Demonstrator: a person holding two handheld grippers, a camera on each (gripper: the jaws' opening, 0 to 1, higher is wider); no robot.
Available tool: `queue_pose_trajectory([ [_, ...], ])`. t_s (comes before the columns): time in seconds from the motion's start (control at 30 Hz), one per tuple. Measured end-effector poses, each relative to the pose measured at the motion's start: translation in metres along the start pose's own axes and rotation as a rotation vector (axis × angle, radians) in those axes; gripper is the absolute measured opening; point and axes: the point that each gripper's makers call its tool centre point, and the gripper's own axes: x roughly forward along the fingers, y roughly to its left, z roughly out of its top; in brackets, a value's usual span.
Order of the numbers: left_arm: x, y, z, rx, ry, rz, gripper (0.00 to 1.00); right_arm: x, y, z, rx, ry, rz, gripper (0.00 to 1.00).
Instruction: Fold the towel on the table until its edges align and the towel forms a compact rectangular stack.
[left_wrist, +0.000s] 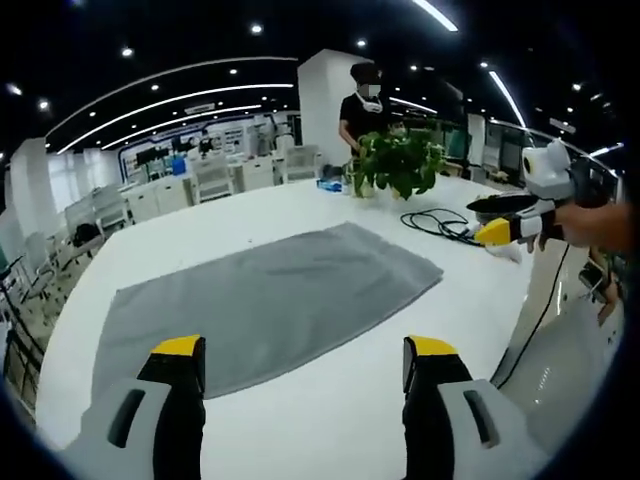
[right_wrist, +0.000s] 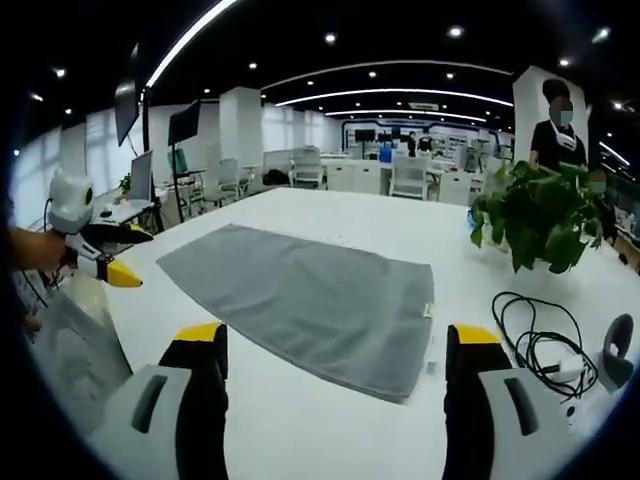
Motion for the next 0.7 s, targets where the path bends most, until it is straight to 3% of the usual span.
queue_pose_trajectory([
  [0.37, 0.027, -0.044, 0.046, 0.046, -0.030, -0.116, 0.83, -0.001, -0.037, 0.030, 0.030, -0.060, -0.030, 0.89],
  [0.7, 0.057, -0.086, 0.067, 0.115, -0.019, -0.200, 0.82, 0.005, -0.075, 0.053, 0.011, -0.094, -0.040, 0.89],
])
